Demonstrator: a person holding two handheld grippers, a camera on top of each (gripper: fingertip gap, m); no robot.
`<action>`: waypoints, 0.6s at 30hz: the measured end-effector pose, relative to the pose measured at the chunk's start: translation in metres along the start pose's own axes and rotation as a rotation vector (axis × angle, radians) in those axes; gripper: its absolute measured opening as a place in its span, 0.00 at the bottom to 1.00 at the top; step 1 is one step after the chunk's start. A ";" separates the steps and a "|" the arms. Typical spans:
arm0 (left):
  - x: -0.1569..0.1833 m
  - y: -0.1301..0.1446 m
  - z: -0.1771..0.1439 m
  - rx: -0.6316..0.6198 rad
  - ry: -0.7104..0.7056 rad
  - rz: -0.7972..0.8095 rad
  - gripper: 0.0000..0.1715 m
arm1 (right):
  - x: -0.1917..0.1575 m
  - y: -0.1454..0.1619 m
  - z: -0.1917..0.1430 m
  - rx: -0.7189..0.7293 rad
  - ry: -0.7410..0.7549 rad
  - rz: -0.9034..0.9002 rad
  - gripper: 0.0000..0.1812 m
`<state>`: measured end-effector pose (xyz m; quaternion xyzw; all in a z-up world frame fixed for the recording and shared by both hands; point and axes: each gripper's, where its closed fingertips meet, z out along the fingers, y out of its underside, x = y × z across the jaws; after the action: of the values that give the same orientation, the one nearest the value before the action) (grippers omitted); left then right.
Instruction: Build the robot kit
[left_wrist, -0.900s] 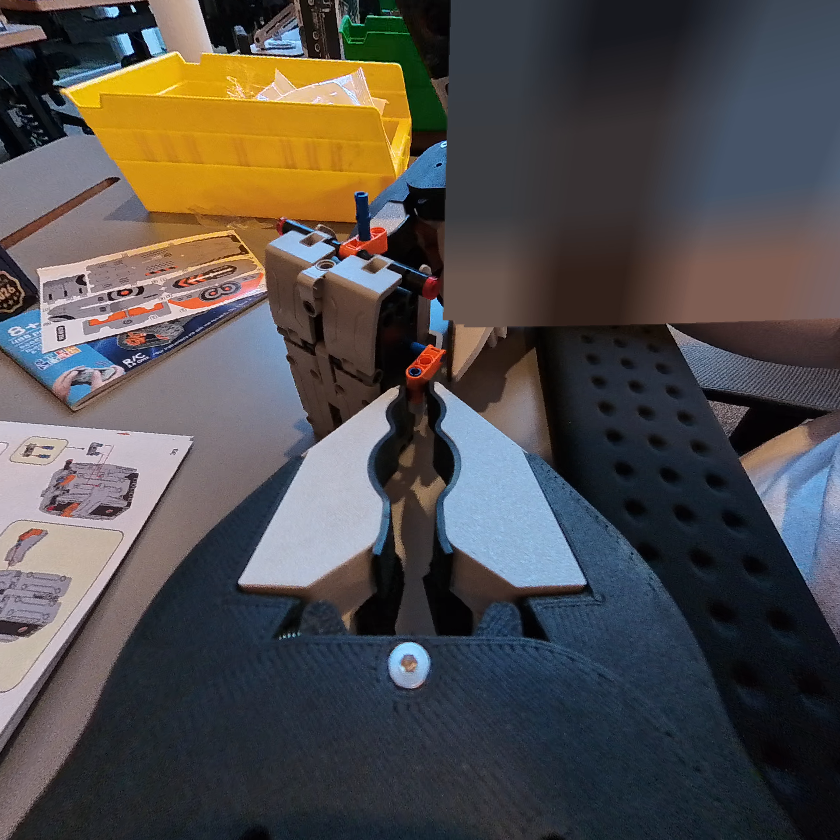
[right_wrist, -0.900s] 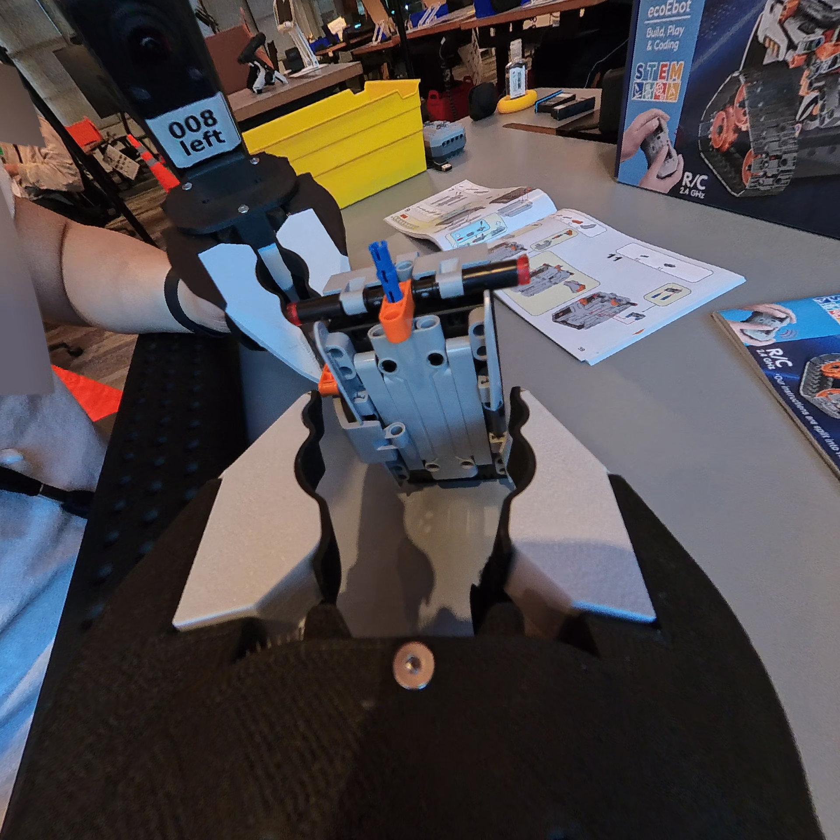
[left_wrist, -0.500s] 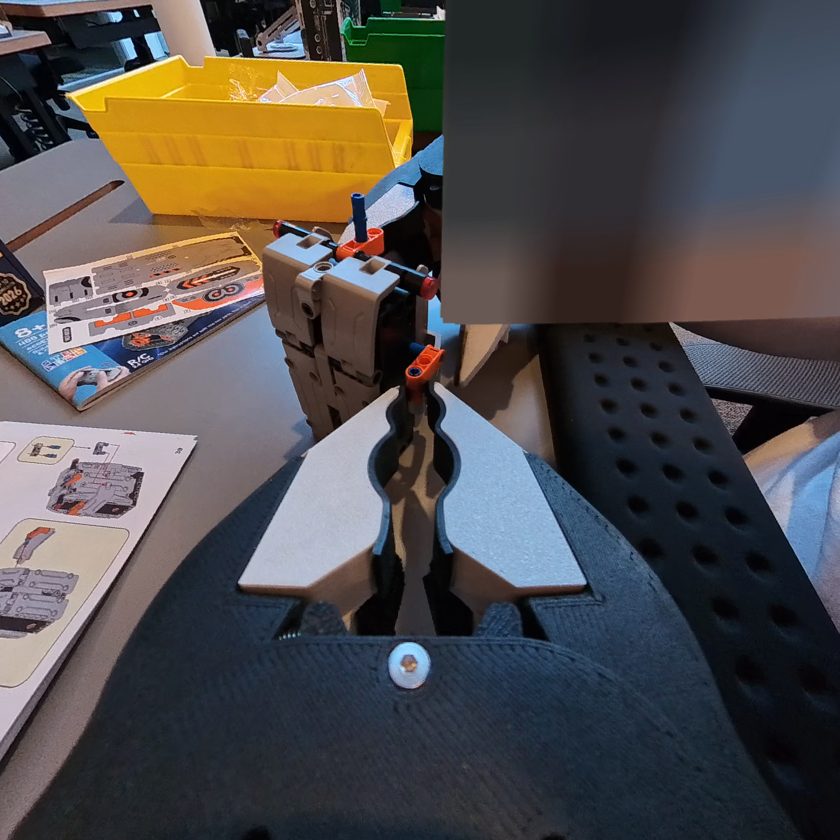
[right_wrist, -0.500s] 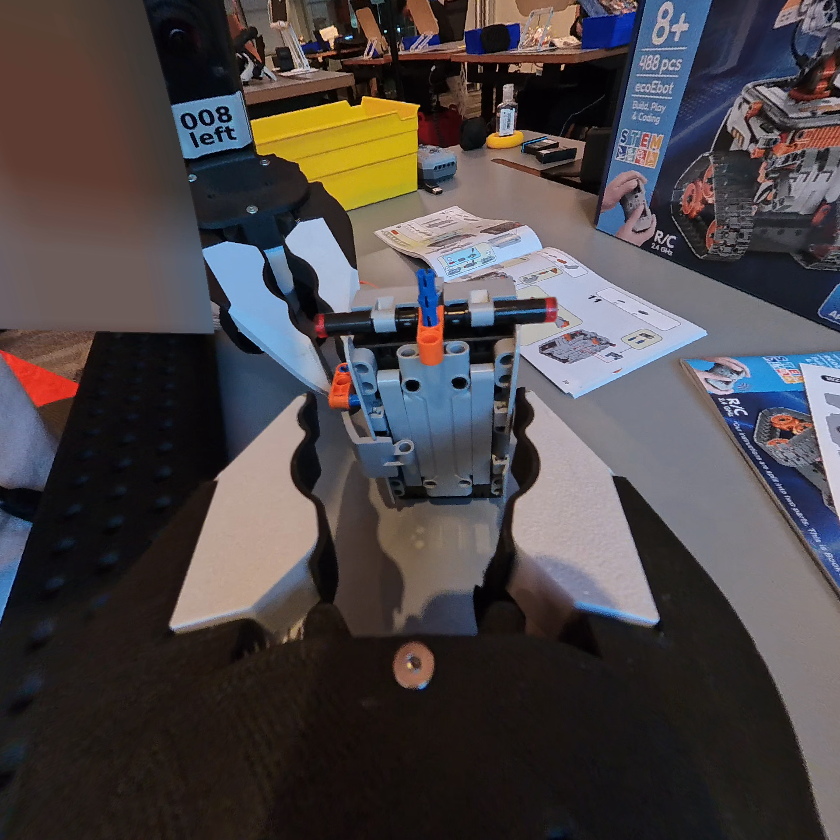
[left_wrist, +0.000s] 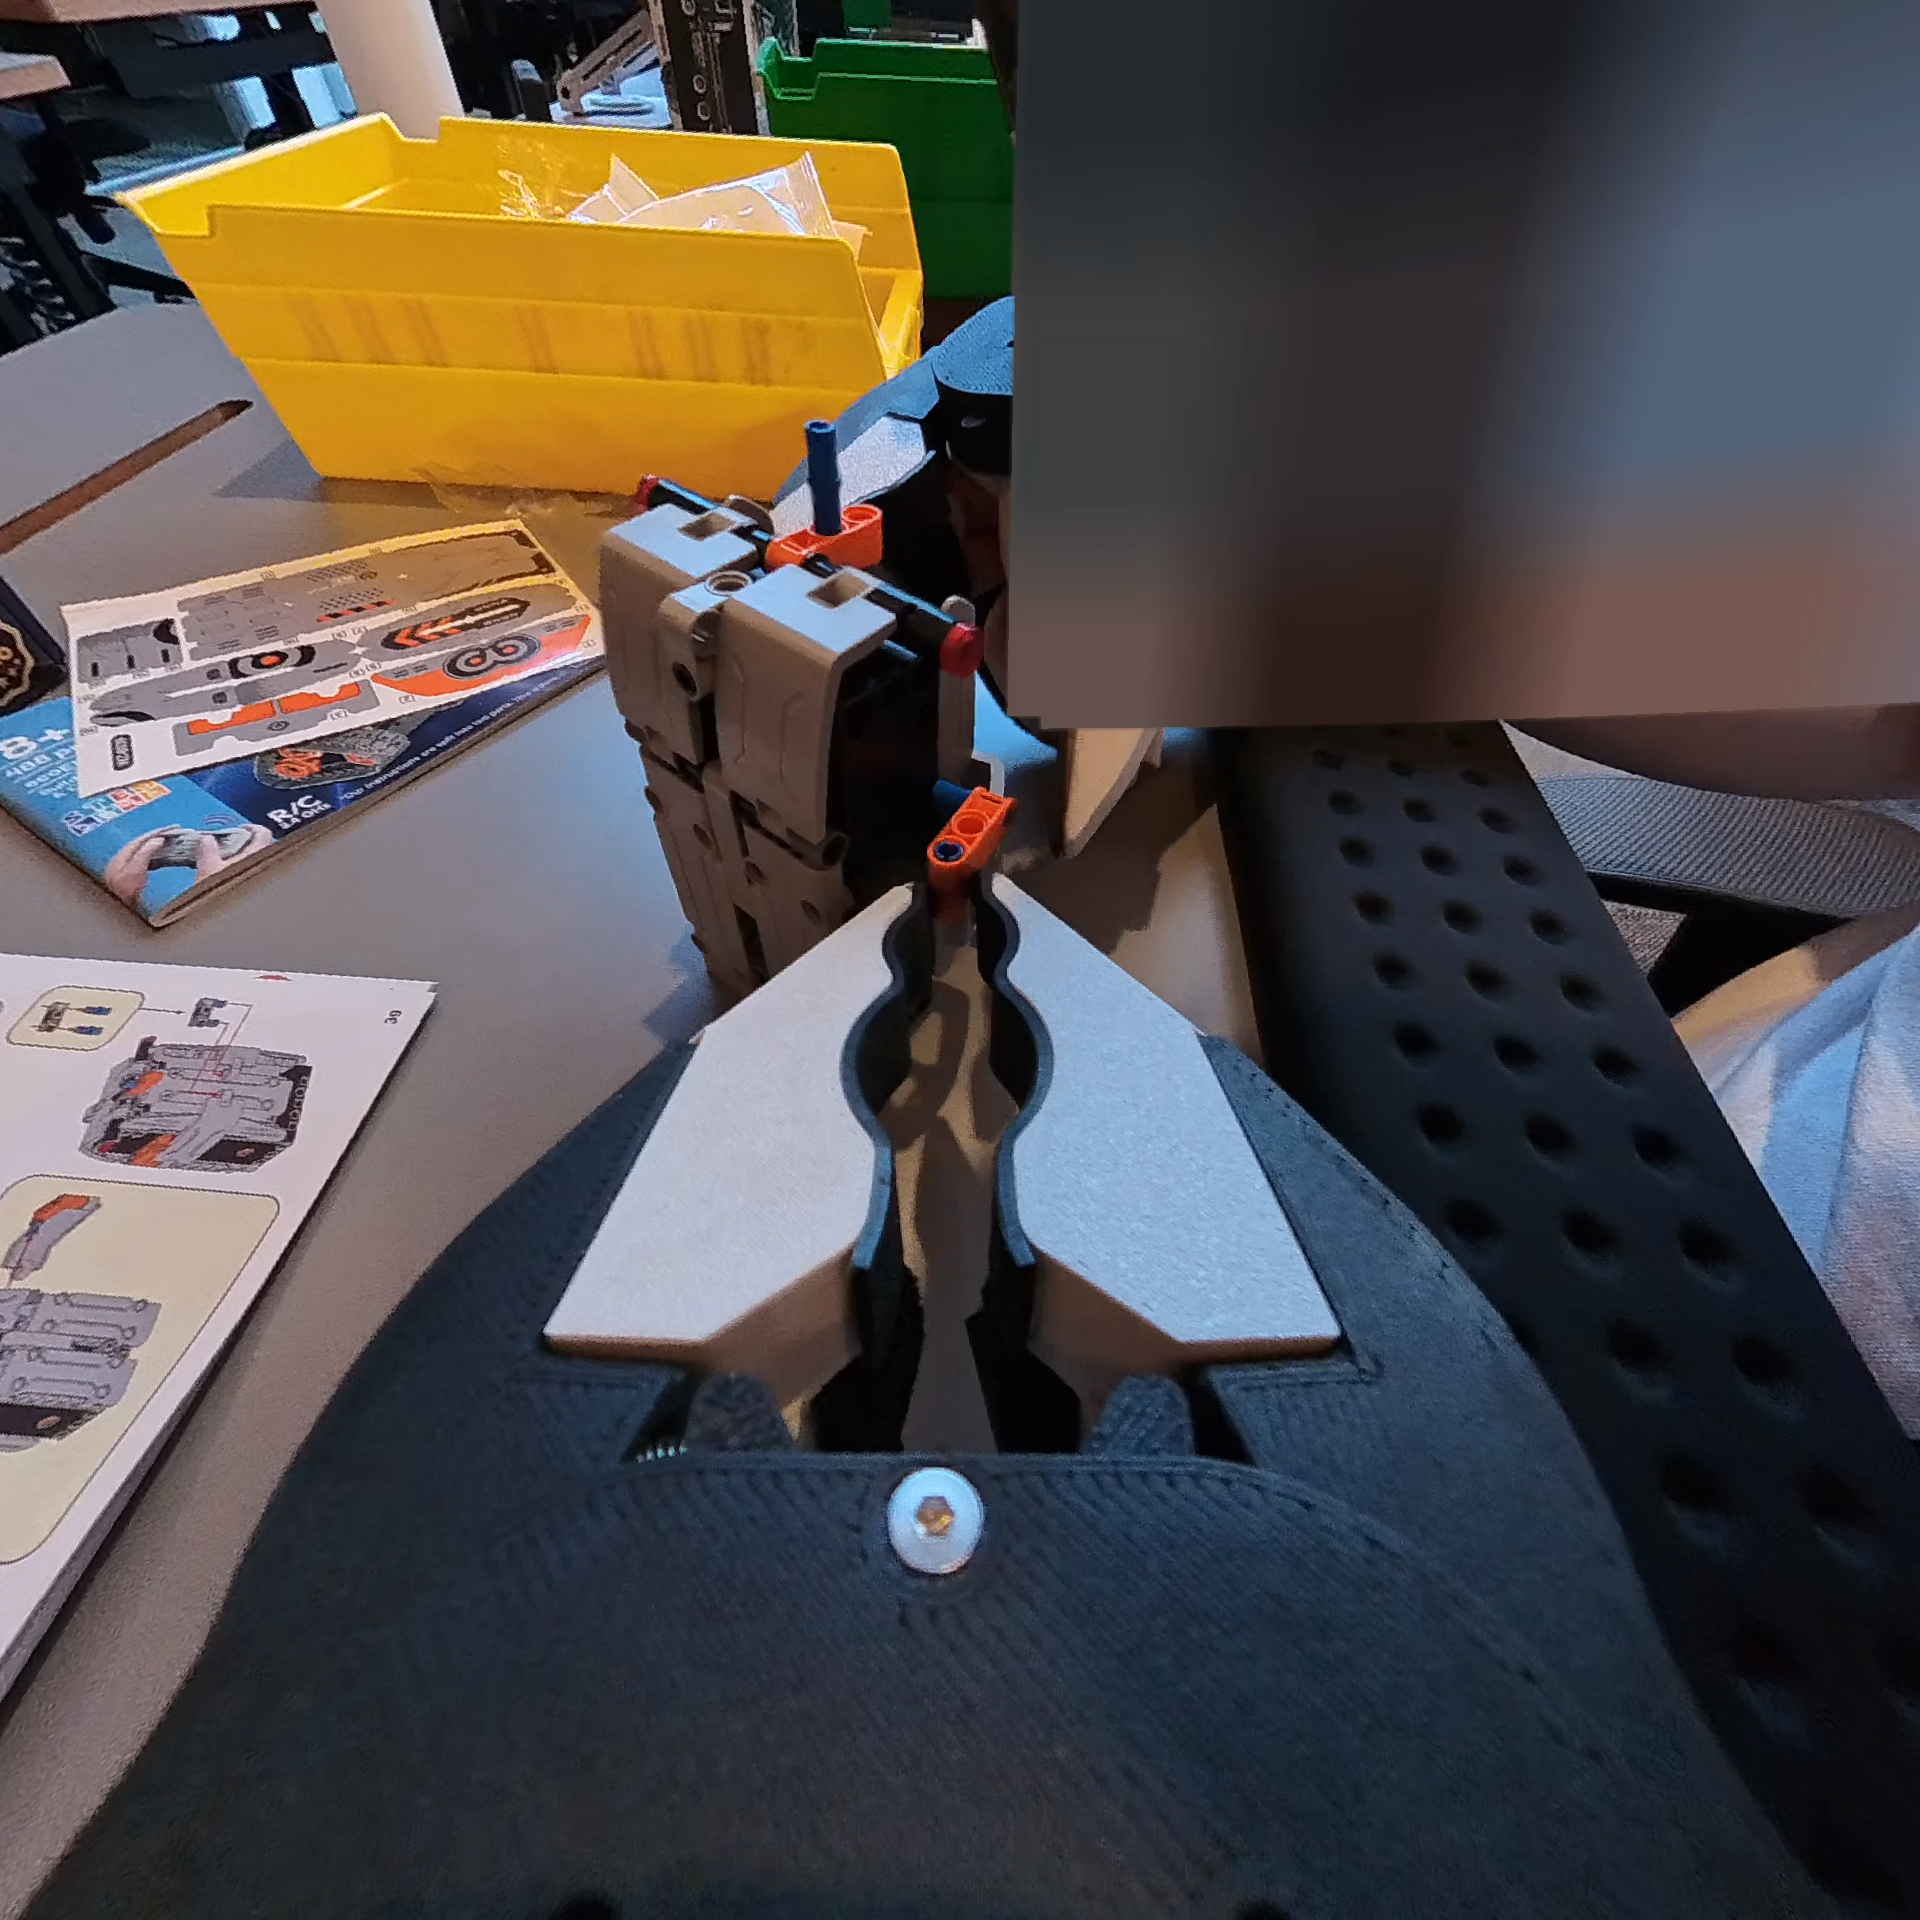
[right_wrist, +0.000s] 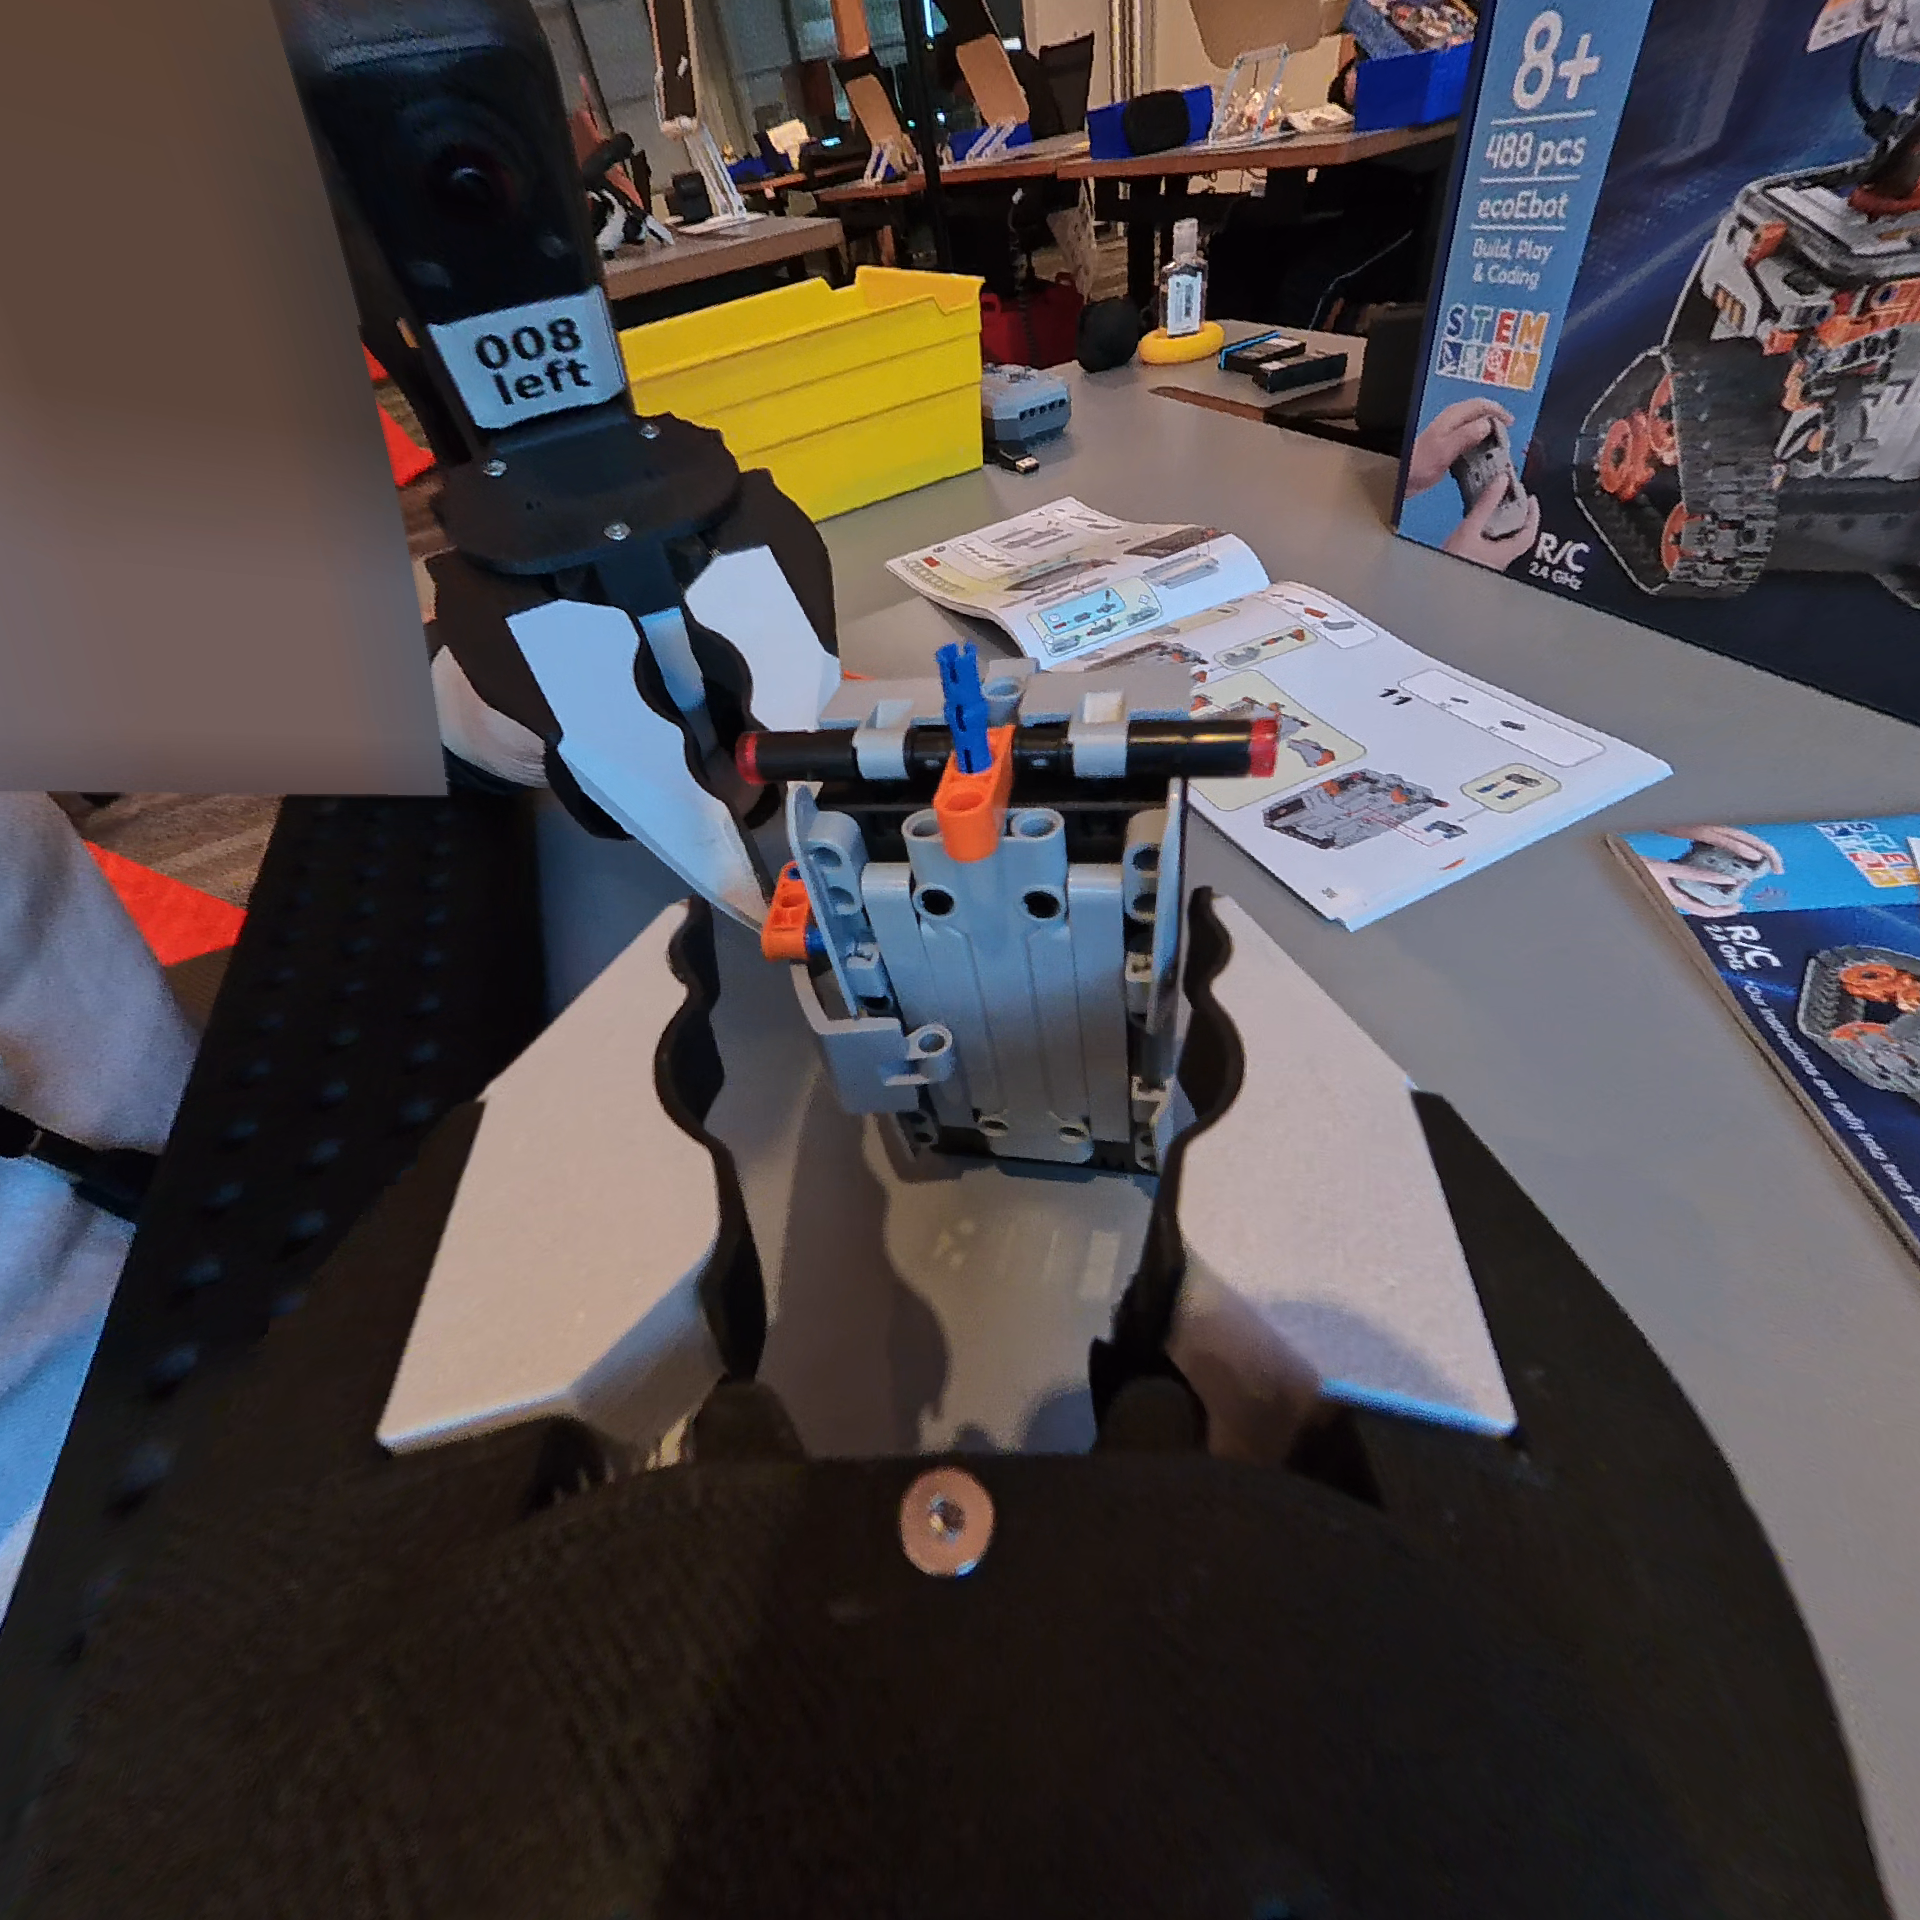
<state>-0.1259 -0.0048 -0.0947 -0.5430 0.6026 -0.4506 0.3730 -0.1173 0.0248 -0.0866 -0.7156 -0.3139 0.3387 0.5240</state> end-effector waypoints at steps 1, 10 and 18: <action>0.000 0.001 0.000 0.000 0.004 -0.003 0.04 | 0.000 0.000 0.001 0.000 0.001 0.001 0.49; -0.001 0.001 -0.002 0.004 0.023 0.017 0.03 | 0.001 -0.007 0.008 0.023 0.025 -0.034 0.60; -0.003 0.002 -0.002 -0.001 0.021 0.013 0.04 | 0.018 -0.042 -0.007 0.174 0.073 0.174 0.52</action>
<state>-0.1285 -0.0013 -0.0960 -0.5346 0.6100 -0.4535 0.3693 -0.1048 0.0465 -0.0472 -0.7038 -0.2009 0.3827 0.5637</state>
